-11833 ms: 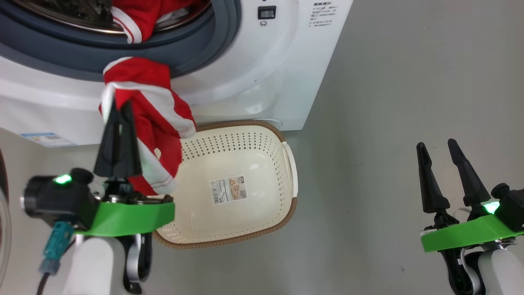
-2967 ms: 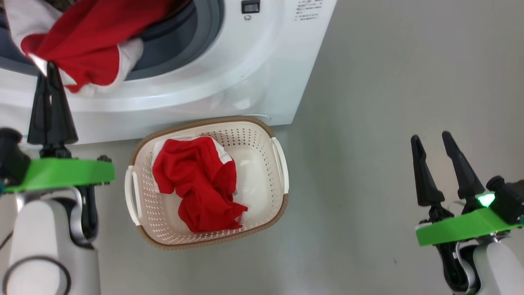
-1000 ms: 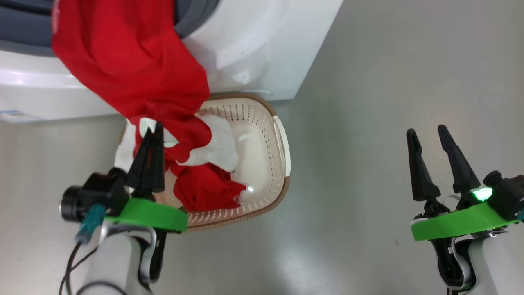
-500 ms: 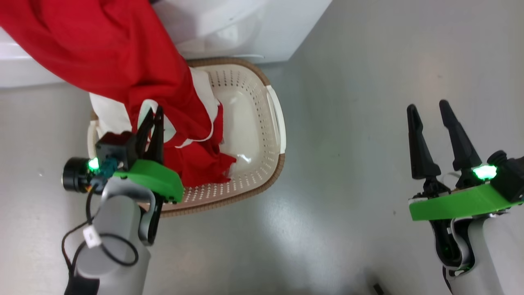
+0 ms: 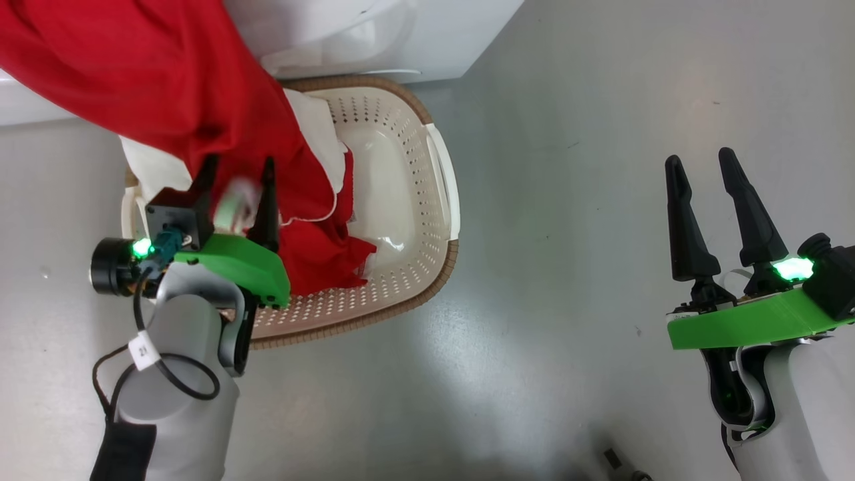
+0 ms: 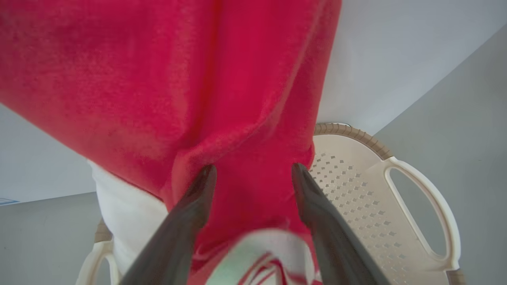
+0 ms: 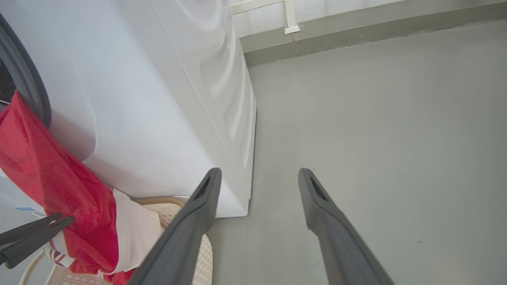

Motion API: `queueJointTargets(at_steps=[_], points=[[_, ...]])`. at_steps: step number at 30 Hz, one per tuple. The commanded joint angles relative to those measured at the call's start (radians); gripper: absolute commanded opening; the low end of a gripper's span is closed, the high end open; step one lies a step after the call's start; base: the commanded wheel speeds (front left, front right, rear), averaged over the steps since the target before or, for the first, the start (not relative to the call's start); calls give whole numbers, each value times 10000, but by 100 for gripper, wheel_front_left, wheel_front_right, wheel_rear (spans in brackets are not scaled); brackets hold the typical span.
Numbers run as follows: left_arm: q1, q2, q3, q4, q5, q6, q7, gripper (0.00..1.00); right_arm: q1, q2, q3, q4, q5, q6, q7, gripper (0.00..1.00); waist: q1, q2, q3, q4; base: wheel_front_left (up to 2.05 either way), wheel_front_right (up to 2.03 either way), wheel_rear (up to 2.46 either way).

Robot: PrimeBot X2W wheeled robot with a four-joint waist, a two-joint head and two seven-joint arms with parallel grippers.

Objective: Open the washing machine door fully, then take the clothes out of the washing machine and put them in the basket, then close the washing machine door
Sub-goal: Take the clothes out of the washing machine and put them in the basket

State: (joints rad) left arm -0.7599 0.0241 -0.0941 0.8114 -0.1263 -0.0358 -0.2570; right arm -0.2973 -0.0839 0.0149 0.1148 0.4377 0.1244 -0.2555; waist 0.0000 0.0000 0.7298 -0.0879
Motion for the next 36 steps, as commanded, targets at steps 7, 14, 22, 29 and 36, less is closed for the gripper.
queueJointTargets(at_steps=[7, 14, 22, 29, 36], points=[[528, 262, 343, -578, -436, -118, -48, 100, 156, -38, 187, -146, -47, 63, -63, 100, 0, 0, -403, 180, 0, 0, 0], [1101, 262, 459, -1699, -950, -164, -48, 100, 293, -154, 212, -83, -66, 63, -63, 100, 0, 0, -887, 393, 0, 0, 0], [1801, 262, 489, -3291, -1001, -108, -48, 100, 491, -267, 231, -41, -95, 63, -63, 100, 0, 0, -1338, 596, 0, 0, 0], [2653, 262, 654, -4540, -876, -97, -48, 100, 718, -350, 174, 4, -79, 63, -63, 100, 0, 0, -1762, 665, 0, 0, 0], [3494, 262, 739, -5405, -658, -6, -48, 100, 955, -378, 159, 39, -88, 63, -63, 100, 0, 0, -2110, 692, 0, 0, 0]])
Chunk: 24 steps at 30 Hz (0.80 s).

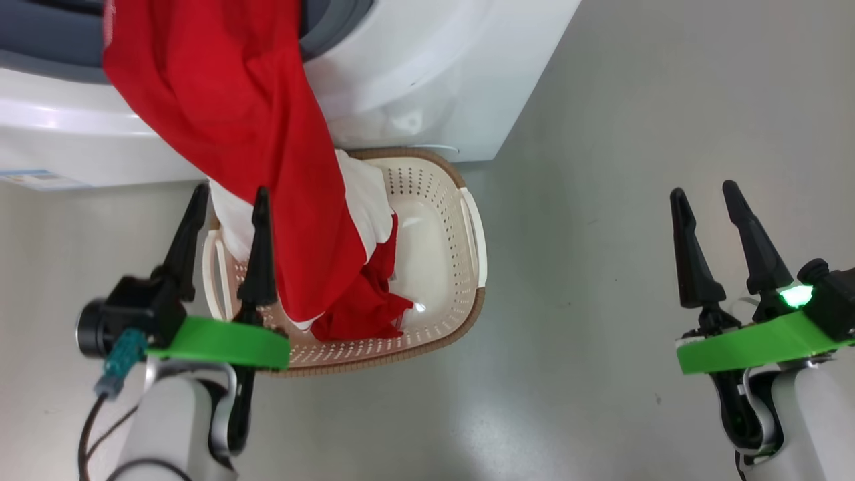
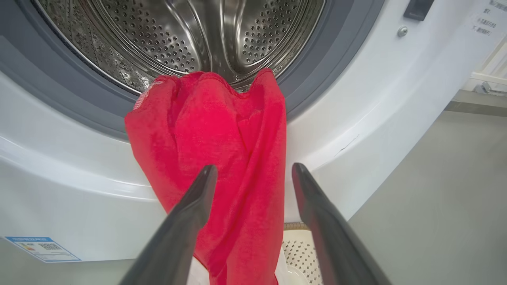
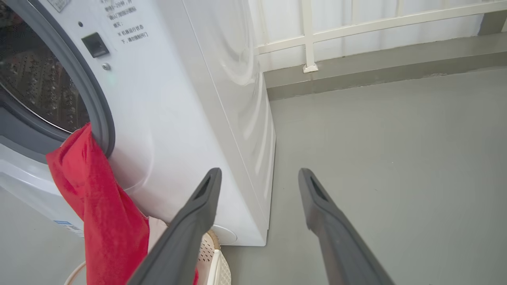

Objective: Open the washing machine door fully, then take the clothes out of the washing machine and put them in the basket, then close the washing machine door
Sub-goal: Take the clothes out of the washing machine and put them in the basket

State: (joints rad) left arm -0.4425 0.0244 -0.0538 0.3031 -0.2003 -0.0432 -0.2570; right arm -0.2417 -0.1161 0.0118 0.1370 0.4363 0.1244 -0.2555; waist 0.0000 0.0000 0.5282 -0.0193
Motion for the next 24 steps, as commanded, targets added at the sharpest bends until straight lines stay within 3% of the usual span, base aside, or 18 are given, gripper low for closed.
queueJointTargets(at_steps=[1, 13, 24], points=[[471, 258, 367, -427, 80, 96, -48, 100, 429, -55, 197, -181, -79, 63, -63, 100, 0, 0, -140, -4, 0, 0, 0], [1758, 258, 610, -1509, -151, 506, -48, 100, 577, -50, 117, -187, -62, 63, -63, 100, 0, 0, -311, -27, 0, 0, 0], [1246, 258, 419, -1475, -161, 480, -48, 100, 591, -29, 137, -192, -64, 63, -63, 100, 0, 0, -302, -23, 0, 0, 0]])
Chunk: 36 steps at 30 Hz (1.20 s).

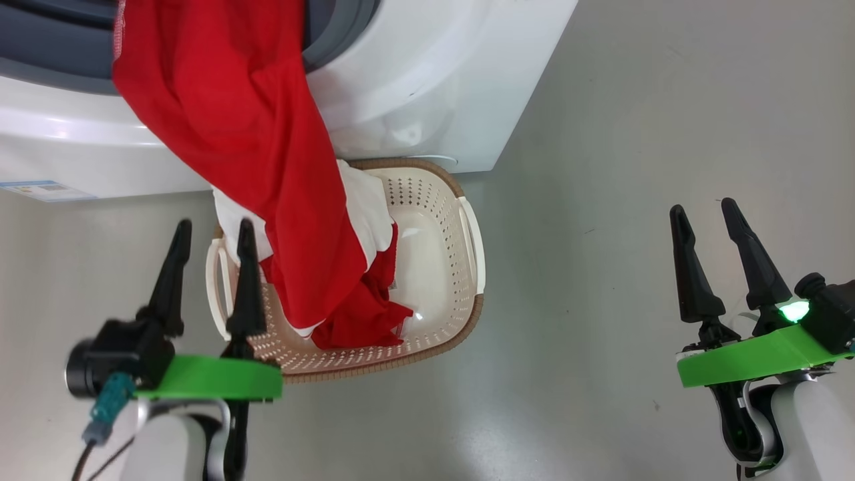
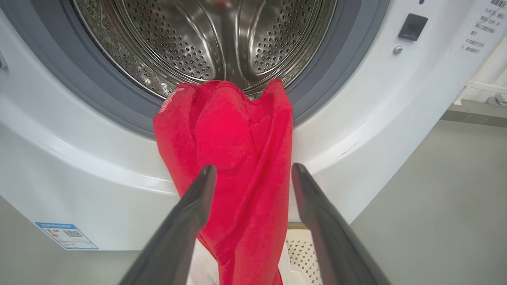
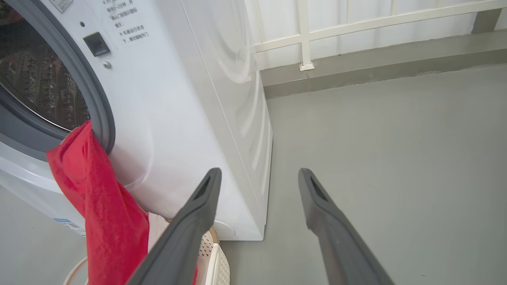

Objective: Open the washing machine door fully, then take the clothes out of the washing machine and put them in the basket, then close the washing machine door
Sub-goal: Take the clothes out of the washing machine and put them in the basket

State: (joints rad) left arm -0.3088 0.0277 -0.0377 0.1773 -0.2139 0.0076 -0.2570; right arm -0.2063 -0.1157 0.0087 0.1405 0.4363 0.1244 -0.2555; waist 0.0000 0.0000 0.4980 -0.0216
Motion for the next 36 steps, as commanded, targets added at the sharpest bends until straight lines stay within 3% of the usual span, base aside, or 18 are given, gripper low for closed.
queueJointTargets(at_steps=[1, 12, 20, 36], points=[[-221, 225, 246, -167, 10, -52, -48, 100, 240, -26, 167, -226, -64, 63, -63, 100, 0, 0, 6, 6, 0, 0, 0], [-3141, 249, 490, 2056, 445, -314, -48, 100, 65, 44, 303, -286, -51, 63, -63, 100, 0, 0, 442, -10, 0, 0, 0], [-6088, 636, 512, 5445, 475, -755, -48, 100, -181, 163, 469, -256, 24, 63, -63, 100, 0, 0, 869, -331, 0, 0, 0], [-9200, 1318, 175, 9544, 830, -529, -30, 100, -567, 453, 599, -302, 117, 63, -63, 100, 0, 0, 1510, -836, 0, 0, 0]])
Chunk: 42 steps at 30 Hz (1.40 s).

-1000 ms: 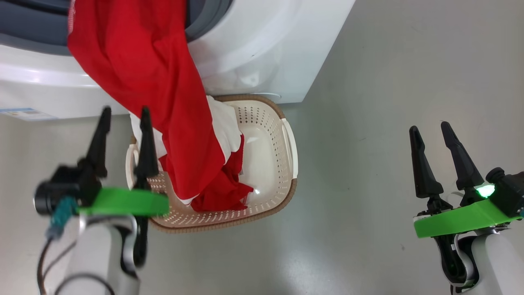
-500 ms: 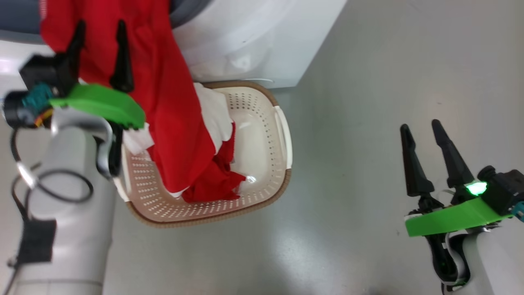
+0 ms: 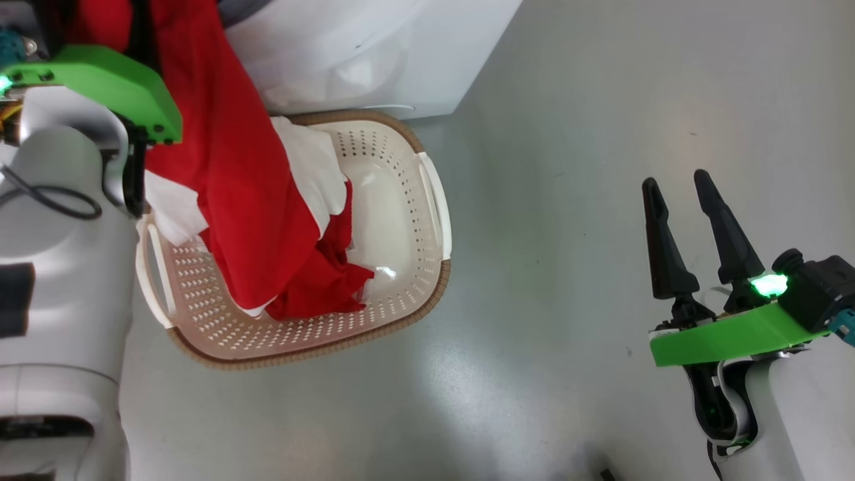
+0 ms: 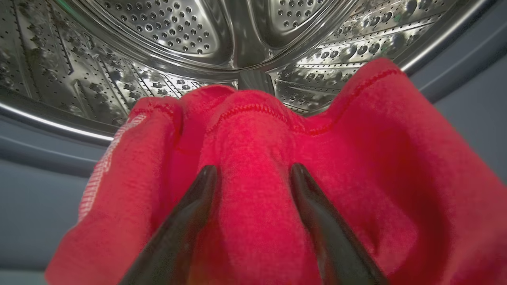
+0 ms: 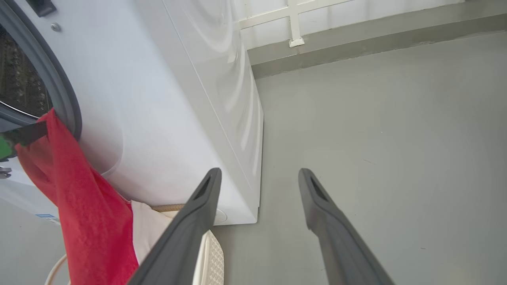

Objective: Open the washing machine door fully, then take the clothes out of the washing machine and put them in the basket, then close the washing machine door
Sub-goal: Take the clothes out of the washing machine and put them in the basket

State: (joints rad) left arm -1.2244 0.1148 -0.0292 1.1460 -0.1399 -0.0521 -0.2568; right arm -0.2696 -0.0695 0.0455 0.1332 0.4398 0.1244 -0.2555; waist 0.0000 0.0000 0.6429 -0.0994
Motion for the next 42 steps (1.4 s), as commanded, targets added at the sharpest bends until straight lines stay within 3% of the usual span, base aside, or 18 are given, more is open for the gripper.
queueJointTargets(at_steps=[1, 6, 8, 10, 11, 21, 34, 42], points=[[-145, 481, 73, 21, 99, 97, -34, 100, 53, 4, 224, -230, 83, 63, -63, 100, 0, 0, 83, -74, 0, 0, 0], [-500, 561, -8, 648, 96, 155, -40, 98, 12, 39, 196, -223, 83, 63, -63, 100, 0, 0, 142, -126, 0, 0, 0], [-582, 567, -29, 780, 75, 158, -42, 40, -5, 43, 174, -220, 83, 63, -63, 100, 0, 0, 148, -130, 0, 0, 0], [-625, 553, -55, 871, 56, 161, -44, 4, -15, 44, 147, -218, 78, 63, -63, 100, 0, 0, 140, -119, 0, 0, 0], [-641, 542, -65, 888, 45, 163, -45, 0, -19, 45, 130, -220, 72, 63, -63, 100, 0, 0, 137, -108, 0, 0, 0], [129, 393, 179, -885, -206, 142, -48, 0, 8, -10, 21, -231, 1, 63, -63, 100, 0, 0, -31, 146, 0, 0, 0], [3846, -455, 1310, -5055, -514, -163, -48, 0, 349, -131, -82, -247, -59, 63, -63, 100, 0, 0, -525, 742, 0, 0, 0], [5565, -634, 899, -5843, -500, -331, -49, 0, 414, -178, -35, -236, -65, 63, -63, 100, 0, 0, -647, 850, 0, 0, 0]])
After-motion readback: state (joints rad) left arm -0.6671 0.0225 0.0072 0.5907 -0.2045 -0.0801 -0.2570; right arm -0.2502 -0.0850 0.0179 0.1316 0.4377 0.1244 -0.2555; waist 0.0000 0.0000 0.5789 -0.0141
